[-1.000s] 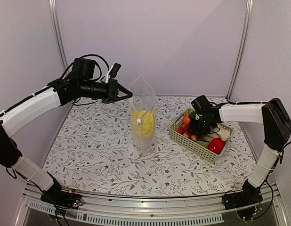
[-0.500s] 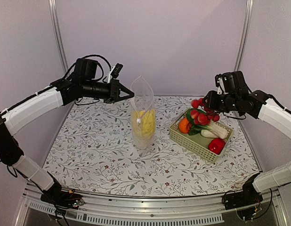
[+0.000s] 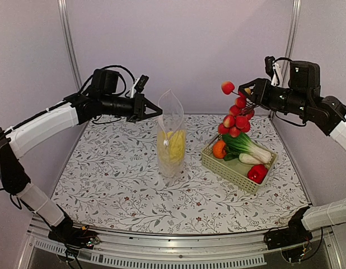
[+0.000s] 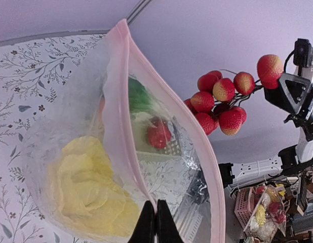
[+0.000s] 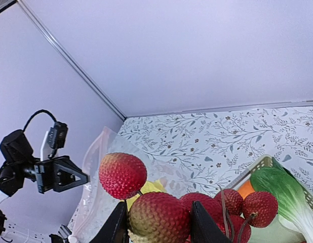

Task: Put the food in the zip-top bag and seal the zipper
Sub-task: Place the fake fruit in the zipper food storage bag.

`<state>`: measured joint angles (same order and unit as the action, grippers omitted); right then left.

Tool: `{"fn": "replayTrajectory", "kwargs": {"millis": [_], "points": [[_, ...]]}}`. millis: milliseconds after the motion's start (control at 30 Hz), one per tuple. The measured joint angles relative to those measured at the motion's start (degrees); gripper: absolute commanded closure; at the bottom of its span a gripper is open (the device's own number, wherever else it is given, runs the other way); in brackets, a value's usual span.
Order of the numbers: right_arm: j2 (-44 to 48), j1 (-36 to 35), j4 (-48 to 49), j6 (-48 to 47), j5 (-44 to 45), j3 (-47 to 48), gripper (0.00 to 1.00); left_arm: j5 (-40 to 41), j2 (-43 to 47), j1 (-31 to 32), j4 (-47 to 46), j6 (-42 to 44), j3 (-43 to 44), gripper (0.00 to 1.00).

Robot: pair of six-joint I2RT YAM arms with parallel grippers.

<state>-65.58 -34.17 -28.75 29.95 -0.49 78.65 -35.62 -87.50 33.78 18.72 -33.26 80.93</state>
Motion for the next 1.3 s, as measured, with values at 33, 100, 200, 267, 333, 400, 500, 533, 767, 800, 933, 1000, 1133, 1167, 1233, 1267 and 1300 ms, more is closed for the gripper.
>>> {"fn": "replayTrajectory", "kwargs": {"millis": [33,100,200,267,333,400,500,533,767,800,933,1000,1133,1167,1233,1267,1300], "points": [[-0.3,-0.7,0.8,0.3,-0.9,1.1,0.88,0.0,-0.3,0.1,0.0,-0.1,0.3,1.0],[-1.2,-2.1,2.4,0.8,-2.2,3.7,0.88,0.0,-1.0,0.5,-0.1,-0.3,1.1,1.0],[-3.4,-4.2,5.3,1.1,-3.8,7.4,0.87,-0.1,-2.1,1.4,-0.2,-0.6,2.4,1.0],[-5.3,-5.5,7.0,1.2,-4.9,10.2,0.87,-0.2,-2.7,2.0,-0.2,-0.7,3.3,1.0],[-7.3,-6.7,8.1,1.3,-5.9,13.3,0.87,-0.3,-3.4,2.4,-0.2,-0.9,4.2,1.0],[-9.5,-7.9,9.4,1.3,-7.0,16.6,0.87,-0.5,-4.2,2.8,-0.3,-0.9,5.0,1.0],[-12.4,-9.8,11.3,1.3,-8.3,20.9,0.87,-1.0,-5.3,3.2,-0.4,-0.9,6.0,1.0],[-13.2,-10.4,12.0,1.3,-8.7,21.8,0.87,-1.1,-5.6,3.3,-0.5,-0.9,6.2,1.0],[-17.7,-13.0,14.9,2.5,-11.3,23.1,0.87,-1.3,-5.9,3.7,-0.5,-0.9,6.7,1.0],[-18.5,-13.3,15.1,2.9,-11.7,23.1,0.87,-1.3,-5.9,3.7,-0.5,-1.0,6.8,1.0],[-20.8,-14.4,15.9,4.2,-12.7,22.0,0.88,-1.3,-5.9,3.7,-0.4,-1.0,6.9,1.0],[-21.2,-15.0,16.4,4.8,-12.7,20.3,0.88,-1.3,-5.9,3.7,-0.5,-1.0,6.9,1.0],[-21.2,-15.3,16.2,5.3,-12.7,16.7,0.88,-1.2,-5.9,3.7,-0.4,-1.0,6.9,1.0],[-21.2,-15.3,16.1,5.3,-12.5,15.8,0.88,-1.2,-5.9,3.7,-0.4,-0.9,6.9,1.0],[-21.2,-15.3,15.5,5.2,-11.8,14.5,0.88,-1.2,-5.9,3.7,-0.2,-0.8,6.9,1.0],[-21.1,-15.3,14.8,5.0,-11.5,14.1,0.88,-1.1,-5.9,3.7,-0.1,-0.8,6.9,1.0],[-21.1,-15.3,14.1,4.7,-10.8,13.9,0.88,-1.0,-5.9,3.7,0.1,-0.7,6.9,1.0]]}}
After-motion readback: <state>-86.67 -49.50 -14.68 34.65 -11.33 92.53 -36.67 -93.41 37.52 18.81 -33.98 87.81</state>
